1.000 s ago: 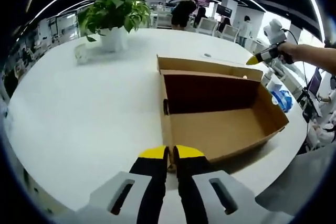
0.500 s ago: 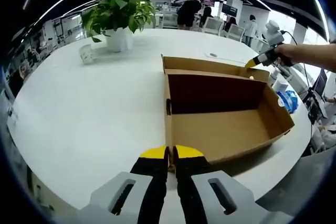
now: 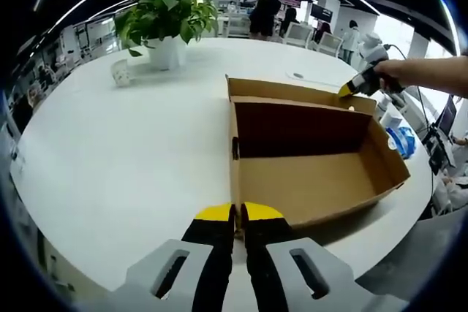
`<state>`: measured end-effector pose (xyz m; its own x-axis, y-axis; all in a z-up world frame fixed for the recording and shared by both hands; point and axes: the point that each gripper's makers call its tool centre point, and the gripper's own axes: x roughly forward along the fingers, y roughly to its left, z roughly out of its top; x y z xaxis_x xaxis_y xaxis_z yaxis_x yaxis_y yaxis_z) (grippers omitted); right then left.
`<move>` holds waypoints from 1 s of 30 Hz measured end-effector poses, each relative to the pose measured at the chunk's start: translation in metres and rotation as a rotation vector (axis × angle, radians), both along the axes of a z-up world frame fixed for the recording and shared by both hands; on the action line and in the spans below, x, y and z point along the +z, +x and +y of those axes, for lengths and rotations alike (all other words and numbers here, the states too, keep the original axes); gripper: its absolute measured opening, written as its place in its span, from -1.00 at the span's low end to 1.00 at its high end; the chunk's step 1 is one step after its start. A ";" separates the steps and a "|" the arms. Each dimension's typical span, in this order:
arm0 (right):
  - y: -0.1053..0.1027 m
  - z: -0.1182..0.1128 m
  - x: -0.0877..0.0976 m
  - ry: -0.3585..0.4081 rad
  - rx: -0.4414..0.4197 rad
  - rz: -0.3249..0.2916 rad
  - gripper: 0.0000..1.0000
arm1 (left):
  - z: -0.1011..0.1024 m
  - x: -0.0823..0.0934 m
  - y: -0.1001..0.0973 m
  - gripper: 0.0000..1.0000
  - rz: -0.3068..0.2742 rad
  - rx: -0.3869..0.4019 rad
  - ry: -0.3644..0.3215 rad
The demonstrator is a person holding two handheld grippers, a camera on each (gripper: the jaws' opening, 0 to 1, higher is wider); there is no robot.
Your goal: Operate the shoe box by opening the lid, removing the specified soft item, and placing it in the target area until the item is outside and the box remains undamaged.
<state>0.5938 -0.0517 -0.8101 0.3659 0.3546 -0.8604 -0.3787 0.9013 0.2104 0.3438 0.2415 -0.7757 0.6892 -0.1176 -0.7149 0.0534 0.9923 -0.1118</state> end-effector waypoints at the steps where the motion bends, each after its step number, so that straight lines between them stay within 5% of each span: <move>1: 0.001 0.000 -0.002 -0.001 -0.003 0.005 -0.93 | 0.000 0.000 0.000 -0.98 0.001 -0.001 0.001; 30: -0.011 -0.003 0.023 -0.015 0.058 -0.072 -1.00 | -0.007 0.003 -0.004 -0.98 -0.005 -0.008 -0.037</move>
